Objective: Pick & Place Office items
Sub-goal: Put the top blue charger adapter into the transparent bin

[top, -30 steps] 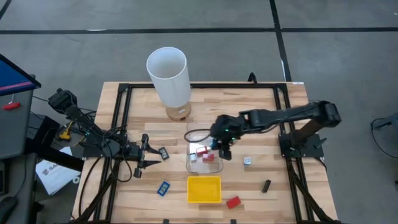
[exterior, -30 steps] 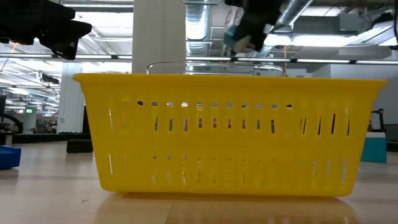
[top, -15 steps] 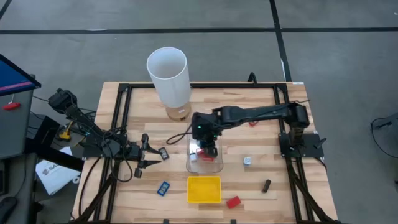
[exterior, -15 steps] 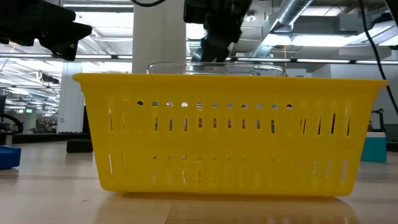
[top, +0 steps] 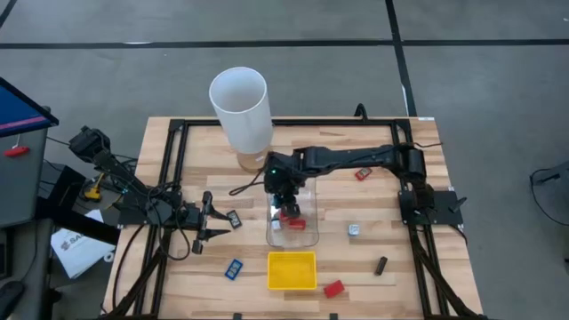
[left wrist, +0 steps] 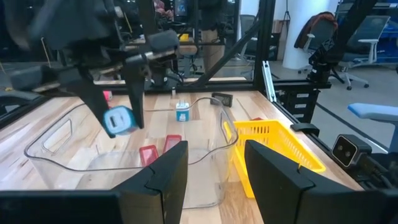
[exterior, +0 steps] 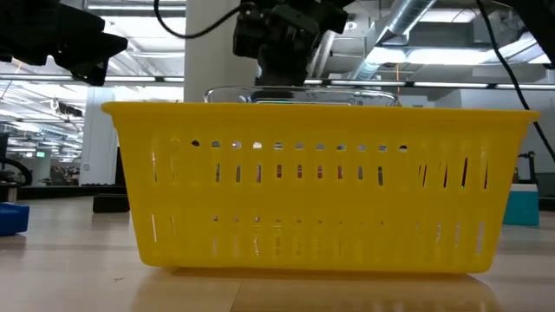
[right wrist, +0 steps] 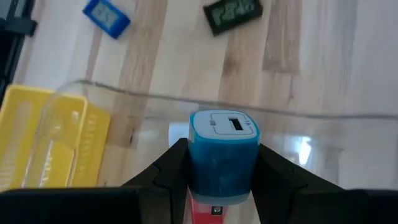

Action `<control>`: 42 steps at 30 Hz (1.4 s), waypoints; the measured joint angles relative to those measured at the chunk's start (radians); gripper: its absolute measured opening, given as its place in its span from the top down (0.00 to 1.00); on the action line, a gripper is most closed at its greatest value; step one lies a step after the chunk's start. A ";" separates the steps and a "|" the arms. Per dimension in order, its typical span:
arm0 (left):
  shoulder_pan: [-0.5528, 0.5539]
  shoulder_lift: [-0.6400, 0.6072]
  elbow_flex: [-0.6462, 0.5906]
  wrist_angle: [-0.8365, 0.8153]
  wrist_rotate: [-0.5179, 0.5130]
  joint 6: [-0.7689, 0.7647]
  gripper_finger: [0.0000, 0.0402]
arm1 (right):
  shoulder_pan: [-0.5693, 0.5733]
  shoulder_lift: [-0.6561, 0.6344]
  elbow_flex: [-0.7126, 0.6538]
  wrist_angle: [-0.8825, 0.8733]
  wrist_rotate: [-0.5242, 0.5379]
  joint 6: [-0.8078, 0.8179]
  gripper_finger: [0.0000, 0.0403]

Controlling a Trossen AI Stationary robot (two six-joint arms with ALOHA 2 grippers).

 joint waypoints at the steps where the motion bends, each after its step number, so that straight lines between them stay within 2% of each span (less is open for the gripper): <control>1: 0.000 0.000 0.000 -0.001 0.000 0.000 0.62 | -0.003 0.000 0.000 0.007 0.000 0.000 0.69; 13: 0.000 0.000 0.000 -0.001 0.001 -0.006 0.62 | -0.004 0.001 -0.013 0.022 -0.003 -0.011 0.69; 22: 0.000 0.000 0.000 -0.009 0.004 -0.008 0.62 | -0.003 0.082 -0.014 0.025 0.002 -0.025 0.69; 39: 0.000 0.000 -0.001 -0.016 -0.001 -0.010 0.62 | -0.004 0.078 -0.013 0.032 0.001 -0.002 0.69; 42: 0.000 0.000 -0.001 -0.016 0.000 -0.010 0.62 | -0.002 0.078 -0.013 0.032 0.001 0.000 0.64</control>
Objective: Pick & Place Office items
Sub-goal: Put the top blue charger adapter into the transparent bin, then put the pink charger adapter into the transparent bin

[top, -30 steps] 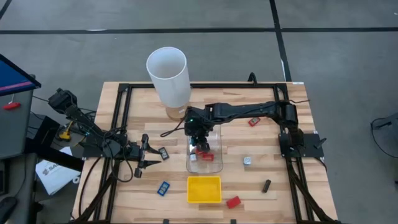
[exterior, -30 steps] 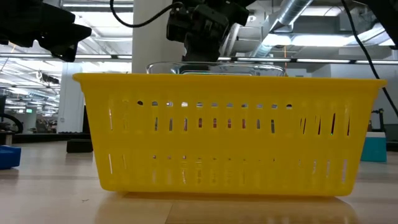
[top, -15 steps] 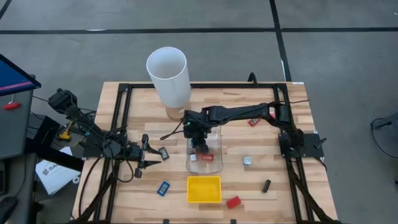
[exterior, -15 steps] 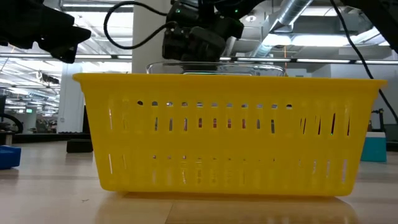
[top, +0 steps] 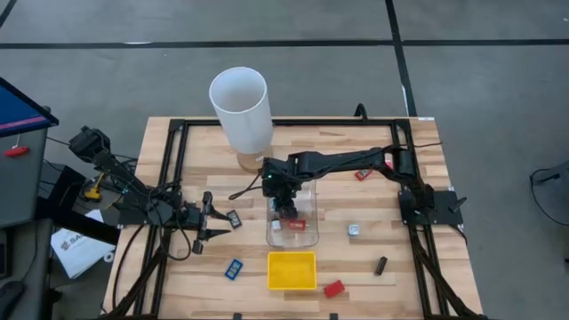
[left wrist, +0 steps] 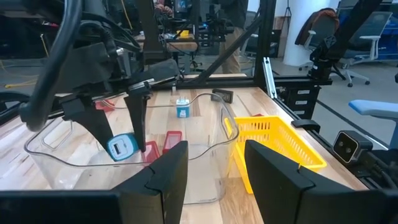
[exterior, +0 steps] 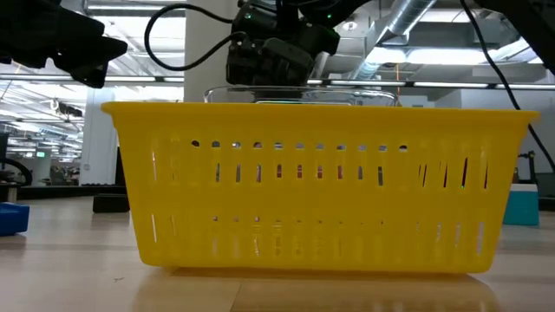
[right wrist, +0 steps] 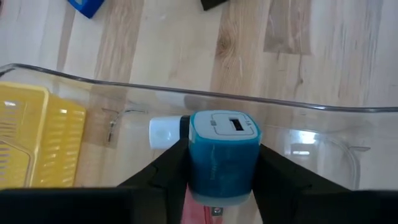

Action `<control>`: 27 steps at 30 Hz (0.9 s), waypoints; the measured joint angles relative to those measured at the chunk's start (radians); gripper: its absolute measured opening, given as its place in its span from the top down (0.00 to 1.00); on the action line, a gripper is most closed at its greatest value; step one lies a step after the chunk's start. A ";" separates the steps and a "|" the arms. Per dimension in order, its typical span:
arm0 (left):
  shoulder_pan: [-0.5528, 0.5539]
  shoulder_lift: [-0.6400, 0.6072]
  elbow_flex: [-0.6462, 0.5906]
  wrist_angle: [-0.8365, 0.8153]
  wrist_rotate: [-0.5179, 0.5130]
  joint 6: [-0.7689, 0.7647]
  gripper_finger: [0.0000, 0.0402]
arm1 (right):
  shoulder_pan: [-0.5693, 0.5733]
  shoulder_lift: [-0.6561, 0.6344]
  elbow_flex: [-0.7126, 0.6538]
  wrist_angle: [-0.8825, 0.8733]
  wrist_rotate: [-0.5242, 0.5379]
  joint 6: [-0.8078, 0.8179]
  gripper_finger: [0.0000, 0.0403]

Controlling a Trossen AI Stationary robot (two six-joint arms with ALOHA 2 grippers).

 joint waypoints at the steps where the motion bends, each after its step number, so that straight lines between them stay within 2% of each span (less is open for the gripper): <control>1: 0.000 0.000 0.000 0.000 0.000 0.000 0.62 | 0.001 0.000 0.000 0.000 0.000 0.001 0.60; 4: 0.000 0.000 0.000 0.000 0.000 0.000 0.62 | 0.005 0.000 0.000 0.001 0.000 0.010 0.52; 7: 0.000 0.000 0.000 0.000 0.000 0.000 0.62 | 0.011 0.000 0.000 0.001 -0.019 0.011 0.50; 15: 0.000 0.000 0.000 0.000 0.001 0.000 0.62 | 0.012 -0.006 0.000 0.000 -0.034 0.017 0.54; 20: 0.000 0.000 0.000 0.000 0.001 0.000 0.62 | 0.012 -0.055 0.000 -0.021 -0.014 0.047 0.57; 27: 0.000 0.000 0.000 -0.032 0.006 -0.022 0.62 | 0.026 -0.162 0.000 -0.203 0.121 0.102 0.61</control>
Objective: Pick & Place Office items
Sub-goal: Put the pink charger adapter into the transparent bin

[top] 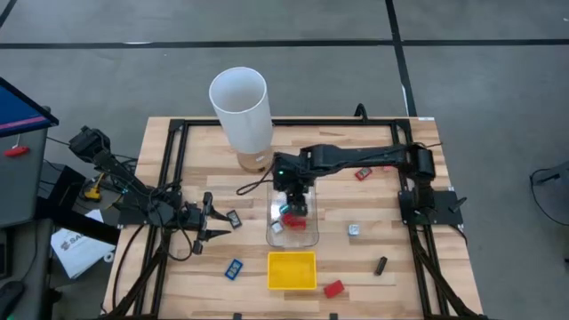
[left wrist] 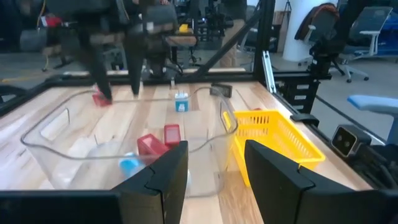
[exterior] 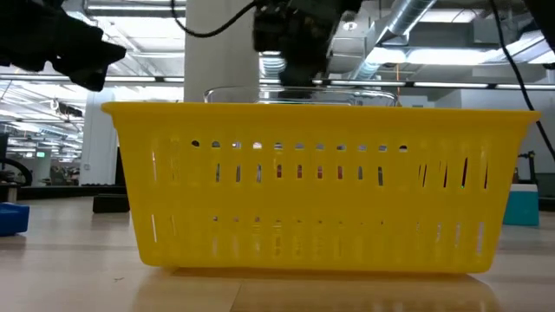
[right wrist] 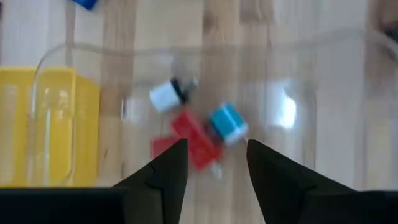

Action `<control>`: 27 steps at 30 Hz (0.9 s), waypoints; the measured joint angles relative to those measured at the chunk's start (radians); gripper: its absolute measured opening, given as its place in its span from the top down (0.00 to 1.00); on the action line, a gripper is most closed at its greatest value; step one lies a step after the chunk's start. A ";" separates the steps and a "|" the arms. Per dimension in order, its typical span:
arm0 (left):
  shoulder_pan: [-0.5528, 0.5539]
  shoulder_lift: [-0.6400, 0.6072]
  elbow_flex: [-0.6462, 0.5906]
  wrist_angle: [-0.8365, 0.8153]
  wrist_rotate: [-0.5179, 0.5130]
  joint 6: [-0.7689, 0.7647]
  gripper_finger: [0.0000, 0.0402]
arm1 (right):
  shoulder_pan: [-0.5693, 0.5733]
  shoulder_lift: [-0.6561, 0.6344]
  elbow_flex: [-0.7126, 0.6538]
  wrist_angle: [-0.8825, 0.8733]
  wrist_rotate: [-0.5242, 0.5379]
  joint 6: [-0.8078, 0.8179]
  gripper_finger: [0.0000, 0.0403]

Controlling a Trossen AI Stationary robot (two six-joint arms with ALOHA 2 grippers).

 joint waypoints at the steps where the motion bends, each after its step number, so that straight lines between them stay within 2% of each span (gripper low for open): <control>1: 0.000 0.000 0.000 -0.013 0.004 -0.005 0.62 | 0.007 -0.017 0.000 -0.032 0.016 0.012 0.61; 7: 0.000 0.000 -0.006 -0.064 0.014 -0.031 0.62 | 0.052 -0.119 0.000 -0.209 0.174 0.119 0.61; 11: 0.000 0.000 -0.043 -0.050 0.007 -0.036 0.62 | 0.065 -0.183 0.000 -0.278 0.295 0.227 0.57; 15: 0.000 0.000 -0.084 -0.013 -0.030 -0.068 0.62 | 0.059 -0.262 -0.035 -0.356 0.460 0.384 0.51; 18: 0.000 0.000 -0.083 -0.010 -0.041 -0.082 0.62 | 0.030 -0.368 -0.167 -0.338 0.518 0.498 0.46; 21: 0.000 -0.002 -0.083 -0.004 -0.042 -0.082 0.62 | -0.034 -0.494 -0.357 -0.305 0.547 0.607 0.42; 24: 0.000 -0.002 -0.083 0.016 -0.042 -0.082 0.62 | -0.152 -0.615 -0.541 -0.281 0.545 0.685 0.40; 27: 0.000 -0.002 -0.083 0.051 -0.042 -0.074 0.62 | -0.308 -0.713 -0.669 -0.278 0.544 0.742 0.39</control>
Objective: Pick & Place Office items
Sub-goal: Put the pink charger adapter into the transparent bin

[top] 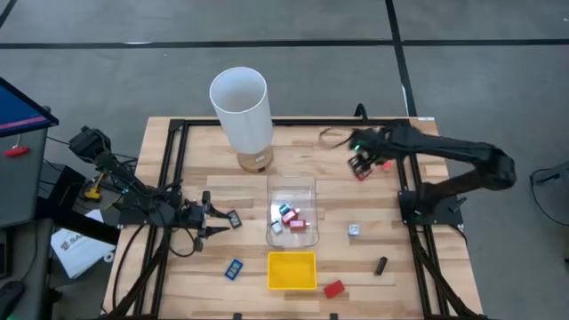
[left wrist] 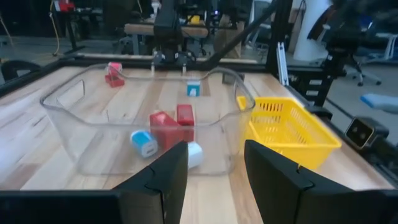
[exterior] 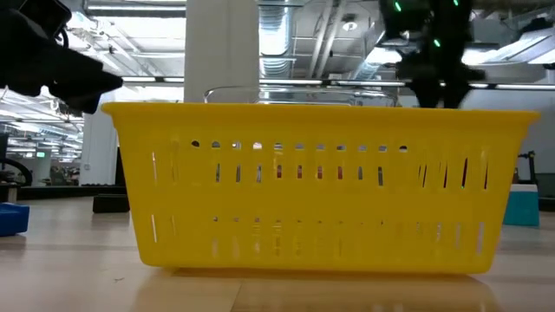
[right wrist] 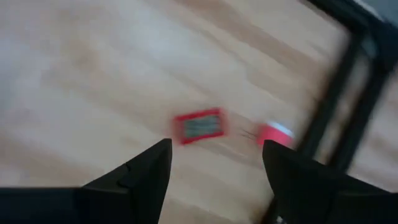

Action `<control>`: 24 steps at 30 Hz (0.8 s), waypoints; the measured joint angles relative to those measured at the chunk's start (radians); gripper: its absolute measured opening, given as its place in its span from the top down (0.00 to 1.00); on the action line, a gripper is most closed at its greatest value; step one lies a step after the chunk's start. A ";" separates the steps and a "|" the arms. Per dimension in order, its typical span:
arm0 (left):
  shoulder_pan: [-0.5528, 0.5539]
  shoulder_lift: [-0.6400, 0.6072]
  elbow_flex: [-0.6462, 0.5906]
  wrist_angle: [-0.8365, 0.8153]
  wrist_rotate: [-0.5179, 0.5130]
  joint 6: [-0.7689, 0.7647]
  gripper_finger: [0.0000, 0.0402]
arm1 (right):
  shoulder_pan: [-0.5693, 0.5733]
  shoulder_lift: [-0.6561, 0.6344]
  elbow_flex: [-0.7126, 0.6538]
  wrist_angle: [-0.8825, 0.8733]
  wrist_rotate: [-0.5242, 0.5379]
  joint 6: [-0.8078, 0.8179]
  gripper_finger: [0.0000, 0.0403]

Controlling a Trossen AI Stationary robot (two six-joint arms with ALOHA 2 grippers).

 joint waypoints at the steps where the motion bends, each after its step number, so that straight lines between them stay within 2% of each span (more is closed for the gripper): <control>1: 0.000 0.000 0.000 0.015 0.000 0.013 0.62 | -0.055 -0.025 -0.025 0.000 -0.007 0.014 0.39; 6: 0.000 0.000 0.000 0.063 0.000 0.046 0.62 | -0.299 -0.078 -0.074 -0.006 -0.161 0.014 0.41; 10: 0.000 0.000 0.000 0.063 0.000 0.047 0.62 | -0.398 -0.033 -0.074 -0.036 -0.190 -0.039 0.42; 24: 0.000 0.000 0.000 0.056 0.017 0.047 0.62 | -0.443 0.276 -0.074 0.022 -0.092 -0.119 0.43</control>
